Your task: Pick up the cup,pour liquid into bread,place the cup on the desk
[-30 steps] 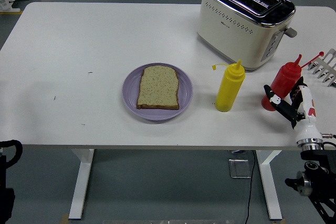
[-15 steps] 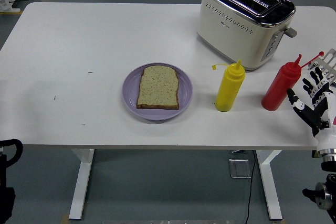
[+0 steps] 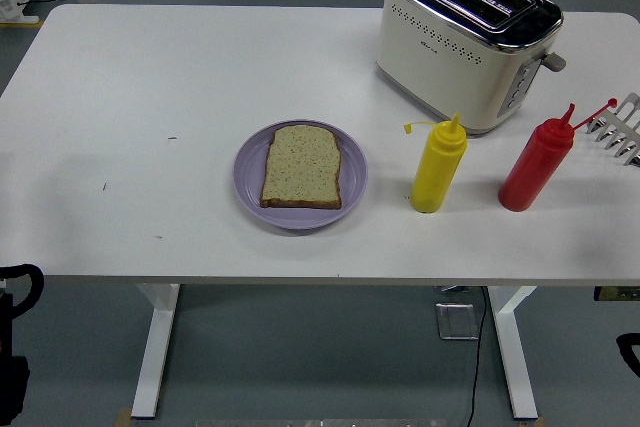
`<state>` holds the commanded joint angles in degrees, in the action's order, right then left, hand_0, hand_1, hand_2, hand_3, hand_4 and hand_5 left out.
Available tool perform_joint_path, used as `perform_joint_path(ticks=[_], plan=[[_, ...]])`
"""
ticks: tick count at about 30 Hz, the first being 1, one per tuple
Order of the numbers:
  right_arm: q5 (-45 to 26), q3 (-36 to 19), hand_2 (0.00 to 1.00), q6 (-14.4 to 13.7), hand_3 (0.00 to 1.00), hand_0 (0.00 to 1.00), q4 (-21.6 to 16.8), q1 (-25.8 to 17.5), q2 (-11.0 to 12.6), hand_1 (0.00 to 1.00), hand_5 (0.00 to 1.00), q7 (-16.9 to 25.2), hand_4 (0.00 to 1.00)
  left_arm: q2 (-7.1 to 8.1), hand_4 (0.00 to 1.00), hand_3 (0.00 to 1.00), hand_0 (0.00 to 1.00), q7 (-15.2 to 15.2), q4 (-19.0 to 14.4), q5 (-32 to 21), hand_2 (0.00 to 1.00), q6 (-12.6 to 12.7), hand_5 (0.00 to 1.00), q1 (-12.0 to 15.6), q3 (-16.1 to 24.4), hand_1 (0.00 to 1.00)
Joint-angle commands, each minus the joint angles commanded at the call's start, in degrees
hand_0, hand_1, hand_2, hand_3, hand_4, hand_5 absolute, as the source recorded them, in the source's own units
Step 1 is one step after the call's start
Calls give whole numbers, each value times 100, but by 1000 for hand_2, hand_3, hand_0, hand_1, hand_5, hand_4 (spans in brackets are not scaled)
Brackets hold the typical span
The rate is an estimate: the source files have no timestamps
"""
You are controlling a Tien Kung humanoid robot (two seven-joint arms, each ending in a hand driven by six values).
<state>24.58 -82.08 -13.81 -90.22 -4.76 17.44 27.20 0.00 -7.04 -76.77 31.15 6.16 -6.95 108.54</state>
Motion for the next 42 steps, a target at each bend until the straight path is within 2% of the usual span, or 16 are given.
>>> perform_joint_path(ticks=[5,6,9,17,42], plan=[[-1184,-351,837,341,867,842,235,159,-93,794,493,-282,736,0,586,690,785,1,-4,3,737,-5,998,2,15,735],[-1376,-400,804,384,835,811,276,190,-115,763,557,-327,676,0,584,689,786,2,-4,4,737,-6,998,1,15,734],[-1738,-517,804,523,835,811,422,304,-184,763,557,-517,676,0,584,689,786,3,-4,6,737,-11,998,-1,13,734],[-1744,-577,799,680,830,809,595,397,-255,761,578,-851,656,0,586,690,786,7,-5,18,734,-25,998,4,7,734],[-1765,-580,797,701,828,808,706,410,-317,762,597,-858,645,0,587,690,785,10,-8,22,733,-30,998,43,-38,733]])
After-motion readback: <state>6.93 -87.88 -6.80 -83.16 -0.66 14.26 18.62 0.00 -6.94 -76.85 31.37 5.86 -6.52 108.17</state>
